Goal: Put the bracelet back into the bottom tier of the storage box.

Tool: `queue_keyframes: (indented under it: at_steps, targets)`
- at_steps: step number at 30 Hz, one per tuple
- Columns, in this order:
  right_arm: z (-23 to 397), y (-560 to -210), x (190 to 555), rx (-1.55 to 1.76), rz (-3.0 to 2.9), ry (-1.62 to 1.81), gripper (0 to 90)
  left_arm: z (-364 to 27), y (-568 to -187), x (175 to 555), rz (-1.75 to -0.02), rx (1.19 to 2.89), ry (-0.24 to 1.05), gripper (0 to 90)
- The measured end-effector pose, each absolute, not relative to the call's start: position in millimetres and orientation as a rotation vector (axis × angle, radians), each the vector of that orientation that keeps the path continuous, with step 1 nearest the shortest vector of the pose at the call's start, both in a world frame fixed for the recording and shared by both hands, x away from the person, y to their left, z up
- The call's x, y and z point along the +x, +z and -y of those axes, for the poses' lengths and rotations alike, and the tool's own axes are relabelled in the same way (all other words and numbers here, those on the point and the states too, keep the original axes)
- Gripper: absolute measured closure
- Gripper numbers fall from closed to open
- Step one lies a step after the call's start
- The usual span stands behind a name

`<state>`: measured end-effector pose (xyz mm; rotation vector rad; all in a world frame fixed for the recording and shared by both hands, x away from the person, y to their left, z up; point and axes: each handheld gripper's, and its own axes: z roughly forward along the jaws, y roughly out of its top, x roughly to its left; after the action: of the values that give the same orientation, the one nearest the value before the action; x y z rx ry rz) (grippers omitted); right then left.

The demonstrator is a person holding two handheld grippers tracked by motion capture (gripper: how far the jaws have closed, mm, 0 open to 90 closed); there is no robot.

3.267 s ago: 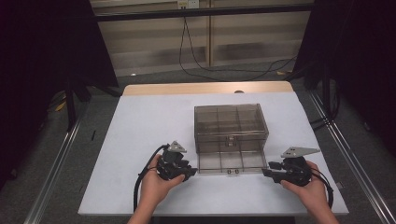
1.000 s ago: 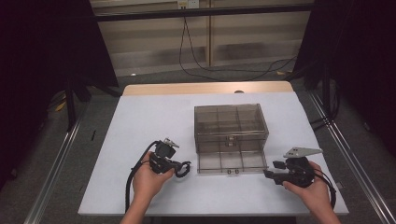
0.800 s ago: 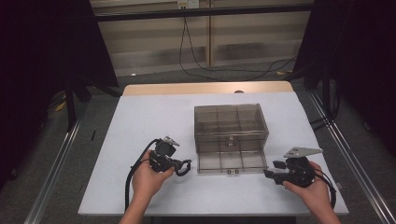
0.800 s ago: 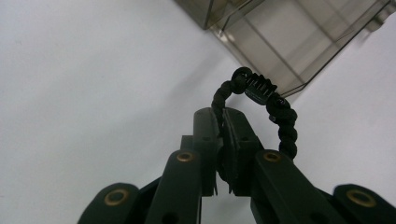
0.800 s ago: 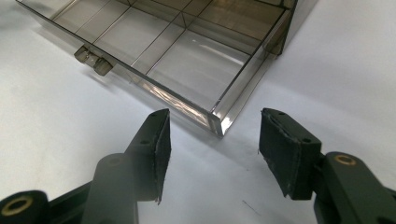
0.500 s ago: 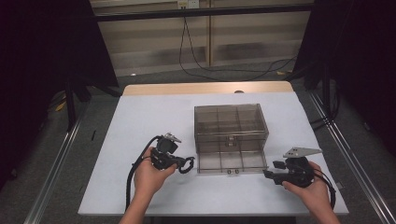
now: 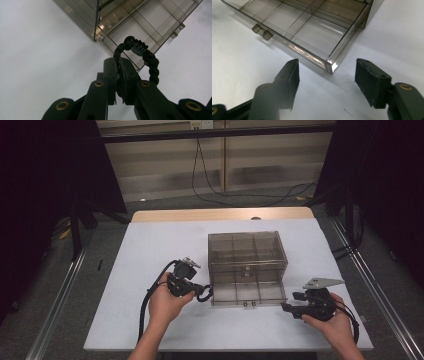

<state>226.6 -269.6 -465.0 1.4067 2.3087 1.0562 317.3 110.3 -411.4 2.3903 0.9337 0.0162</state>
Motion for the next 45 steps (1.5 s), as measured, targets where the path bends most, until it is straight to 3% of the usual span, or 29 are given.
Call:
queue_keyframes:
  at_steps: [15, 45]
  targets:
    - [268, -464, 228, 1.418, -2.301, 1.055, 25.8, -95, -413, 321, -0.930, 2.411, 0.006, 84.5]
    - [268, -463, 228, 1.420, -2.308, 1.065, 25.4, -67, -415, 330, -0.915, 2.433, 0.013, 84.2]
